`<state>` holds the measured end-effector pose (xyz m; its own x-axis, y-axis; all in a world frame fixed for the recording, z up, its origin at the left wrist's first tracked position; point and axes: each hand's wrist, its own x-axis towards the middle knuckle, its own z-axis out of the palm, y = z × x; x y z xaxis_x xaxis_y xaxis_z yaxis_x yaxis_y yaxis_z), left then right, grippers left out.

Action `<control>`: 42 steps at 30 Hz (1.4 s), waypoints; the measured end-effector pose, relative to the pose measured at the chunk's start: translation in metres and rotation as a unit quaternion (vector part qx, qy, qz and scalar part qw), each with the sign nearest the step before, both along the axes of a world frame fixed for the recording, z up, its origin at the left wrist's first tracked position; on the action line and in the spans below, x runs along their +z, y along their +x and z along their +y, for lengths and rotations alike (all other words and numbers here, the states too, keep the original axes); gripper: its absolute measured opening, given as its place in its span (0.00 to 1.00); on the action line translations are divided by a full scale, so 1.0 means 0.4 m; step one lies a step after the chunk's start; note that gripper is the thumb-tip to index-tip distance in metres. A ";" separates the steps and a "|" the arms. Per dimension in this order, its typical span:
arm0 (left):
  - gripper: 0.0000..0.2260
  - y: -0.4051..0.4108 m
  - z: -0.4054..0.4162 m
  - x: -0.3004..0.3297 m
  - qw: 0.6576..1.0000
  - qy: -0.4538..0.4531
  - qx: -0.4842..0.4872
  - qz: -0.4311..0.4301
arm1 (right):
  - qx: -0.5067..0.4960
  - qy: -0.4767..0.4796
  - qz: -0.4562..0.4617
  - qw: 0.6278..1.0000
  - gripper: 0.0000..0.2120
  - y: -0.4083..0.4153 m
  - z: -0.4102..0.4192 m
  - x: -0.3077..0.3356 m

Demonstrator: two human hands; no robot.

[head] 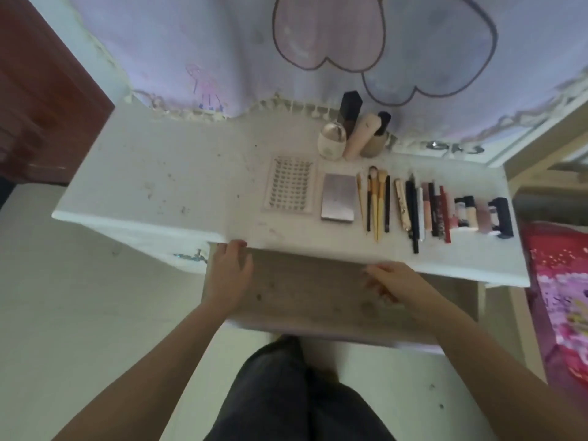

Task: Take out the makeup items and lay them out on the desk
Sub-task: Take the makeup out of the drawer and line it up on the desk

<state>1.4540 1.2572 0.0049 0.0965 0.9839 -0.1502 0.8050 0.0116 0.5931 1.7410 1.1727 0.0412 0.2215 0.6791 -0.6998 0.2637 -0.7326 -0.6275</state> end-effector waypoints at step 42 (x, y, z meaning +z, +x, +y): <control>0.30 0.171 0.028 0.104 0.573 -0.372 0.443 -0.580 | -0.575 0.045 0.426 0.697 0.10 0.138 -0.099 -0.052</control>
